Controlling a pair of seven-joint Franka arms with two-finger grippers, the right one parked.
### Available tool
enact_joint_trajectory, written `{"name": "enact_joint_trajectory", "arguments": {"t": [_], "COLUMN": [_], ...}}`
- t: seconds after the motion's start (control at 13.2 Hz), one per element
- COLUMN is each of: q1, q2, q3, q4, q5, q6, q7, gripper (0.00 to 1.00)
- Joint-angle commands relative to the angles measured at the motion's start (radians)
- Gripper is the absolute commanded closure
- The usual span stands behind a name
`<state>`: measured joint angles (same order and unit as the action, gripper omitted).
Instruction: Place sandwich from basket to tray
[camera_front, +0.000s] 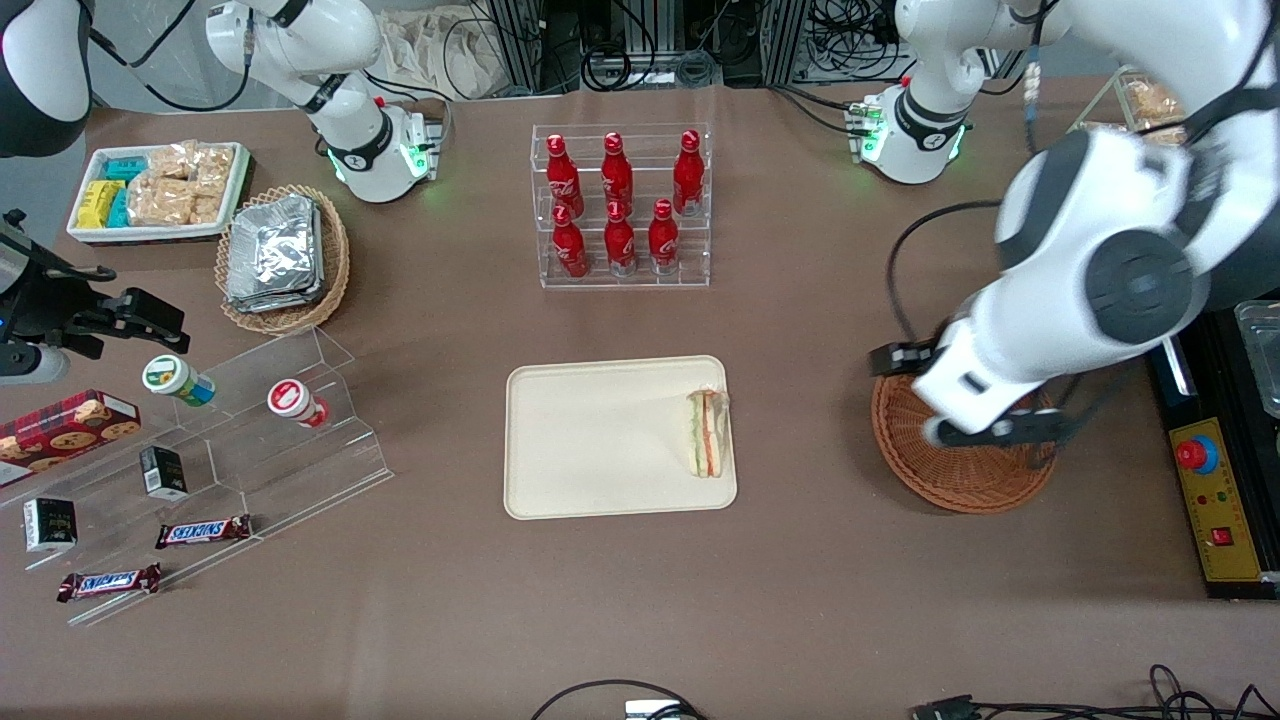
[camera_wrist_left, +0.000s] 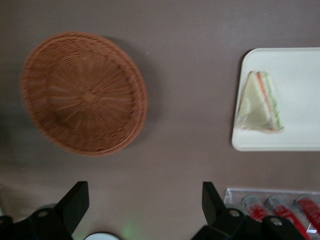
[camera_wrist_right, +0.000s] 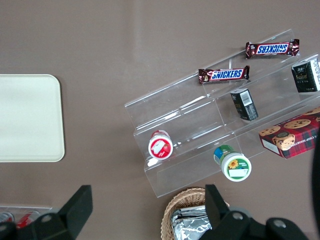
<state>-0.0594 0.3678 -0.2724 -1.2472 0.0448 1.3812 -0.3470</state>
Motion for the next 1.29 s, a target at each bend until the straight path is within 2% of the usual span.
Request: {"name": "enact_joint_trajectory", "arguments": {"t": [0.0,0.23,0.68,1.21], "q1": [0.071,0.087,0.151,0.147], "q2": [-0.096,-0.171,-0.345,-0.356], "q3": [-0.002,0.002,0.001,0.002], "q4": [-0.058,-0.162,-0.446,-0.449], "q5": [-0.003,0.032,0.018,0.029], "q6": [-0.056,-0.042,0.136,0.156], "q7": [0.127,0.168,0.229,0.232], "gripper": [0.0,0.0,0.0,0.0]}}
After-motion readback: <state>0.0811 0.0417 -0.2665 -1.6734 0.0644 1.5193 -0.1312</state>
